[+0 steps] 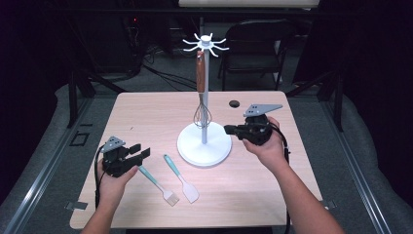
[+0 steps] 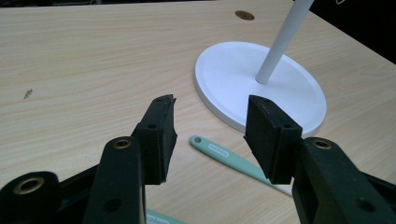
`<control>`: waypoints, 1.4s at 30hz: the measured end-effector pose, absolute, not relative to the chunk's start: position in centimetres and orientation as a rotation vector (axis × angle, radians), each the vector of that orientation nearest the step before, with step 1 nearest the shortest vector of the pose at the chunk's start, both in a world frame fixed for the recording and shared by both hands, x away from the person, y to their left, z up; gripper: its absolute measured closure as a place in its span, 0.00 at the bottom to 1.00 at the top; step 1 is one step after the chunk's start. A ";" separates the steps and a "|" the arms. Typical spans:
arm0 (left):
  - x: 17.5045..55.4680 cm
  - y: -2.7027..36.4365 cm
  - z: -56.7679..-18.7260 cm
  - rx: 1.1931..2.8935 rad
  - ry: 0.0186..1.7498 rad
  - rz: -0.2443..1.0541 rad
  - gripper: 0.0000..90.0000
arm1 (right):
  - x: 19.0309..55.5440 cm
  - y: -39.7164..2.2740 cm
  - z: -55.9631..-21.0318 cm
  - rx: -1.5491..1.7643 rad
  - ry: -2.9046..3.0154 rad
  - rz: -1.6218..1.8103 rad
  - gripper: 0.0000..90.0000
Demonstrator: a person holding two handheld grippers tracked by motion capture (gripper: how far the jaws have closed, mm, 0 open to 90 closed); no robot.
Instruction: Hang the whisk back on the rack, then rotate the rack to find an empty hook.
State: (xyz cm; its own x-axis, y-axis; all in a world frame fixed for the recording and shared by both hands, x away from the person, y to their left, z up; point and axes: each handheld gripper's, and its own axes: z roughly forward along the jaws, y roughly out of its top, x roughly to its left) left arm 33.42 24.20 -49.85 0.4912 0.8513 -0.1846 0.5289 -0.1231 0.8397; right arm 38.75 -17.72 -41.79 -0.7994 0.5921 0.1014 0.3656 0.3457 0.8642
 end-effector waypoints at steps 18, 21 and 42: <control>32.8 23.9 -49.8 1.792 1.165 0.446 0.58 | 42.9 -16.8 -31.9 0.732 2.280 1.609 1.00; 32.8 23.8 -49.8 1.798 1.159 0.447 0.58 | 43.2 -16.9 -30.4 0.719 2.260 1.620 1.00; 32.9 24.1 -50.0 1.791 1.169 0.430 0.58 | 44.1 -16.9 -24.0 0.647 2.161 1.694 1.00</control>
State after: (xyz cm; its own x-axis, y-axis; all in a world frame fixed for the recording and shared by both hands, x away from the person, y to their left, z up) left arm 32.85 24.06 -50.04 0.4866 0.8540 -0.1842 0.5308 -0.1215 0.8388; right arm 44.05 -16.90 -24.03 -0.8465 0.5318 0.0269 0.1532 0.1949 0.9688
